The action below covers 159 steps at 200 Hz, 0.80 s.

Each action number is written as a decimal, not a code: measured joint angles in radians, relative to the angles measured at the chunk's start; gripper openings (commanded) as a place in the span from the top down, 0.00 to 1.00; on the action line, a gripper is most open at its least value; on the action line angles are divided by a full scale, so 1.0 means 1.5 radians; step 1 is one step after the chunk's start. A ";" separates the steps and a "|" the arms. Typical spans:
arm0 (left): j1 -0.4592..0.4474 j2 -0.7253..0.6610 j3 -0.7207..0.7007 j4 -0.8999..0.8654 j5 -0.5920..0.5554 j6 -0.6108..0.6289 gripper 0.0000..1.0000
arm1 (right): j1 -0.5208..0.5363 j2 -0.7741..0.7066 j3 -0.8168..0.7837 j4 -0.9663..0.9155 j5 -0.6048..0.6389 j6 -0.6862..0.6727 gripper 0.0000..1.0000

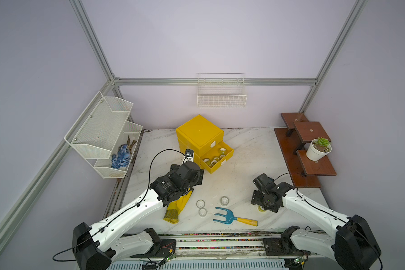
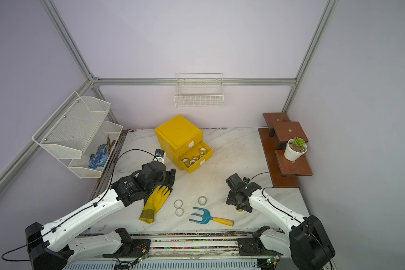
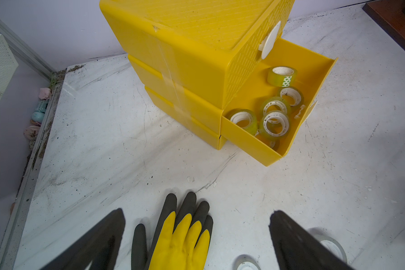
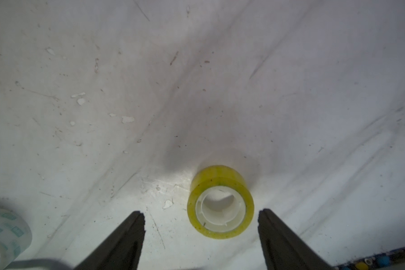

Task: Place the transparent tape into the drawer according to color
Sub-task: Pick up the tape at the center of the board.

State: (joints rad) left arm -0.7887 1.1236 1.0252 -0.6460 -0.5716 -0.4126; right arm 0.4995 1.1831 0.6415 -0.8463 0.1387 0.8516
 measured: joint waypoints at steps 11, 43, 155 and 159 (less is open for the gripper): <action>0.000 0.000 0.000 0.000 0.000 0.000 0.00 | 0.000 0.005 -0.004 0.001 0.000 0.000 0.19; -0.004 0.000 0.000 0.000 -0.001 0.000 0.00 | -0.001 0.021 -0.010 0.007 0.000 -0.001 0.19; -0.006 0.005 0.000 -0.001 -0.014 -0.010 0.00 | -0.012 0.057 -0.037 0.083 -0.010 -0.018 0.46; -0.006 0.006 0.000 -0.001 -0.014 -0.010 0.00 | -0.013 0.058 -0.036 0.085 -0.011 -0.019 0.48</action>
State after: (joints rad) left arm -0.7982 1.1320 1.0252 -0.6468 -0.5934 -0.4282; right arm 0.4801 1.2709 0.5869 -0.7189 0.1223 0.8238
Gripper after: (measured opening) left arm 0.999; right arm 0.559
